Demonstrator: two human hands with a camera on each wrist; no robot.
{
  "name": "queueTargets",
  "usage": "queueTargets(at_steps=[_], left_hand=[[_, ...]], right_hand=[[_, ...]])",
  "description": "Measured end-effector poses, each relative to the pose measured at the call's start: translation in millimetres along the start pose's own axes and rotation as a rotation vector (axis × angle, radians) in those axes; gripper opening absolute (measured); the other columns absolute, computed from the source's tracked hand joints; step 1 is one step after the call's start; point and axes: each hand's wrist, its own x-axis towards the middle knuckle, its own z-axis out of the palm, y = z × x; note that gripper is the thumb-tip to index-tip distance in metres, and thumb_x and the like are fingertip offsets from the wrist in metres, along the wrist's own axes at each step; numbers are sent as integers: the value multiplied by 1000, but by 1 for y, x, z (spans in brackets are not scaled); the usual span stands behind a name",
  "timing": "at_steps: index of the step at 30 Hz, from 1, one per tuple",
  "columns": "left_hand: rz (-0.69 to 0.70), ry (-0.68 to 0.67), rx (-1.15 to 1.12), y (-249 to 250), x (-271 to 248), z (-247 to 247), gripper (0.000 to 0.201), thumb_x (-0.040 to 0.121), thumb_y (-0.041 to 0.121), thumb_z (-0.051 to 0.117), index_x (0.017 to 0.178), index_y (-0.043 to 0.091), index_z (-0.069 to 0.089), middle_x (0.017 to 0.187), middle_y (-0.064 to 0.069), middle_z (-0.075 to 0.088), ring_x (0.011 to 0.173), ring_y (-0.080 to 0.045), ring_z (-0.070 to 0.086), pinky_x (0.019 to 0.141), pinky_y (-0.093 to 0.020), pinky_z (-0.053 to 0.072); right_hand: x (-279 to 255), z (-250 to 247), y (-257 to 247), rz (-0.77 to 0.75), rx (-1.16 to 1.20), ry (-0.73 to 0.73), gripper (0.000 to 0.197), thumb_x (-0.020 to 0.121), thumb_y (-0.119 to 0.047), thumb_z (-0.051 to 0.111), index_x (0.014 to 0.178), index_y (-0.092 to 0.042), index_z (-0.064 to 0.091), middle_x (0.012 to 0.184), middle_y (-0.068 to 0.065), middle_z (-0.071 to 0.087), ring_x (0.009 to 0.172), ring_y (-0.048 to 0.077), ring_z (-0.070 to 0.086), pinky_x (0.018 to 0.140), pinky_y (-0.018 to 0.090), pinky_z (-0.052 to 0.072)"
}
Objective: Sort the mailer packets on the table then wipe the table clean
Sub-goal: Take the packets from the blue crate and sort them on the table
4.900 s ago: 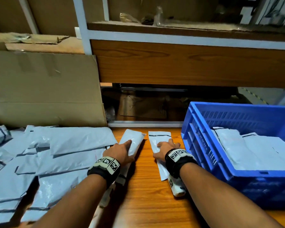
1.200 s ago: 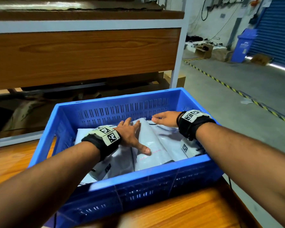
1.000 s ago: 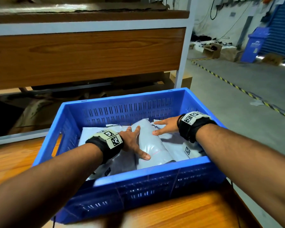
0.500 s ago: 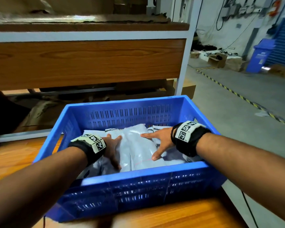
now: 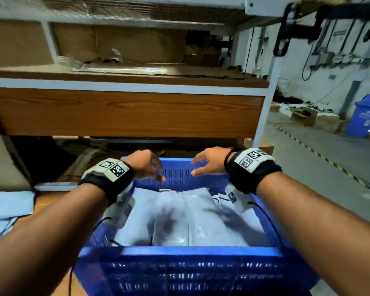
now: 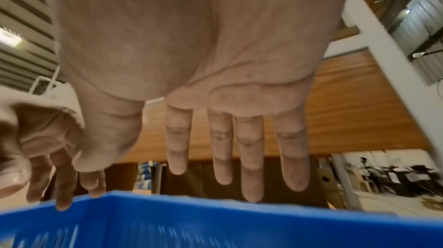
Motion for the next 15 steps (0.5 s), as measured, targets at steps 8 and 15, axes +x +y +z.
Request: queueTargets(at_steps=[8, 15], left_hand=[[-63, 237, -150, -80, -69, -93, 36, 76, 35, 78, 108, 20, 72, 106, 0, 71, 99, -16, 64, 87, -29, 48], [-240, 227, -194, -221, -130, -87, 35, 75, 34, 80, 106, 19, 72, 103, 1, 71, 96, -15, 65, 89, -30, 50]], right_hand=[[35, -77, -127, -175, 9, 169, 54, 88, -59, 54, 133, -29, 55, 129, -4, 60, 118, 16, 55, 86, 24, 39], [80, -69, -266, -333, -11, 129, 51, 90, -55, 54, 131, -25, 57, 125, -3, 61, 113, 17, 57, 82, 23, 40]])
